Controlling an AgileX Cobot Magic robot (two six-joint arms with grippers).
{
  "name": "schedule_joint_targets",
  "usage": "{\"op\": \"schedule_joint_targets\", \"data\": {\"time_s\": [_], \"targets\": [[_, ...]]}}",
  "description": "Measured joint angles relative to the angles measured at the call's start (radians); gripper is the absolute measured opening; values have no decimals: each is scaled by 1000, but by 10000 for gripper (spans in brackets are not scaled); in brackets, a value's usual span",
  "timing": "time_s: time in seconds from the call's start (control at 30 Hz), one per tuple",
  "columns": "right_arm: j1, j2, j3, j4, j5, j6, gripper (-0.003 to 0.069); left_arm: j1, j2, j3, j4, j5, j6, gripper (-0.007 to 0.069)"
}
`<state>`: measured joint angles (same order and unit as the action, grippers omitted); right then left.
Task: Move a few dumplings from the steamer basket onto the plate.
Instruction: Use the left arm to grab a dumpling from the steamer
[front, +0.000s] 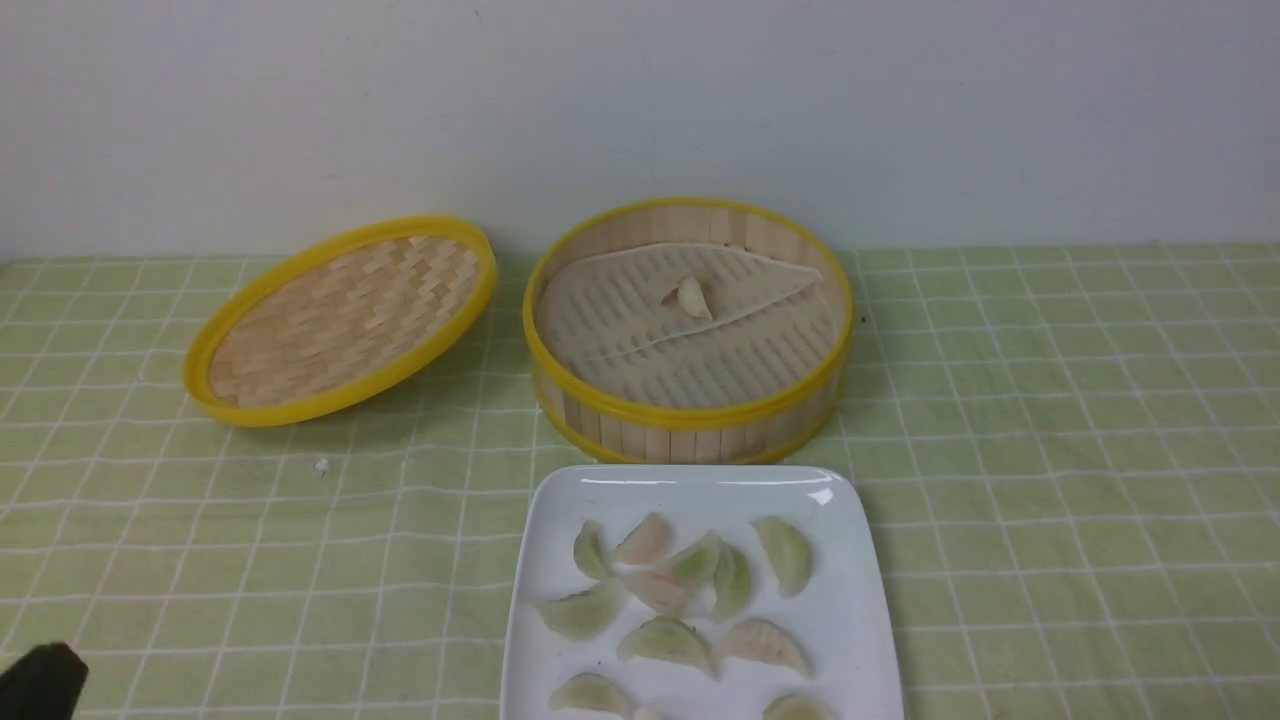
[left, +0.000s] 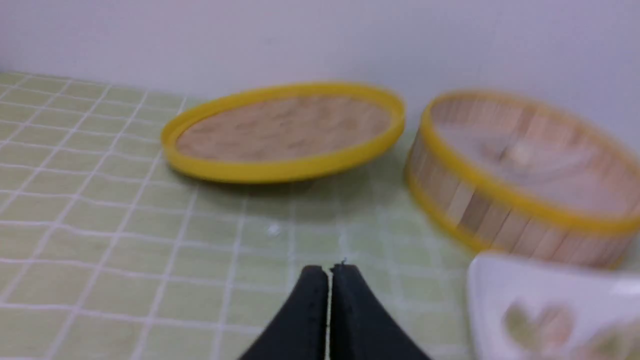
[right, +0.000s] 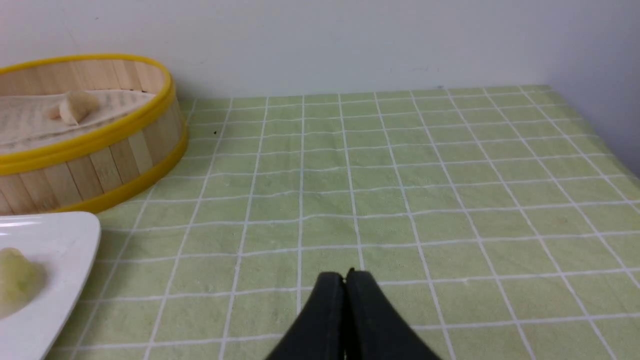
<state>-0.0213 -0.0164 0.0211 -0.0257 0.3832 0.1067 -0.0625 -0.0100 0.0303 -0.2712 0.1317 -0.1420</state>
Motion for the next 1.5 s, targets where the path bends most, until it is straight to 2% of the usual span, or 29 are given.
{"op": "schedule_joint_targets", "data": {"time_s": [0.1, 0.23, 0.37, 0.43, 0.5, 0.6, 0.73, 0.77, 0.8, 0.87, 0.97, 1.17, 1.33, 1.5], "targets": [[0, 0, 0, 0, 0, 0, -16, 0, 0, 0, -150, -118, -63, -6], [0, 0, 0, 0, 0, 0, -16, 0, 0, 0, -236, -306, -104, -6], [0, 0, 0, 0, 0, 0, -16, 0, 0, -7, -280, -515, -144, -6], [0, 0, 0, 0, 0, 0, -16, 0, 3, -39, -291, -553, -146, -6], [0, 0, 0, 0, 0, 0, -16, 0, 67, -189, -282, -534, -131, -6], [0, 0, 0, 0, 0, 0, -16, 0, 196, -391, -202, -376, -91, -6], [0, 0, 0, 0, 0, 0, -16, 0, 466, -735, -15, 105, -33, -6], [0, 0, 0, 0, 0, 0, -16, 0, 515, -788, 0, 189, -26, -6], [0, 0, 0, 0, 0, 0, -16, 0, 649, -920, 26, 375, 6, -6], [0, 0, 0, 0, 0, 0, -16, 0, 798, -1045, 35, 576, 57, -6], [0, 0, 0, 0, 0, 0, -16, 0, 1032, -1203, 14, 789, 156, -6], [0, 0, 0, 0, 0, 0, -16, -47, 1428, -1433, -52, 938, 284, -6], [0, 0, 0, 0, 0, 0, -16, -165, 1702, -1638, -35, 969, 293, -6], [0, 0, 0, 0, 0, 0, -16, -242, 1892, -1860, -20, 997, 286, -6]]}}
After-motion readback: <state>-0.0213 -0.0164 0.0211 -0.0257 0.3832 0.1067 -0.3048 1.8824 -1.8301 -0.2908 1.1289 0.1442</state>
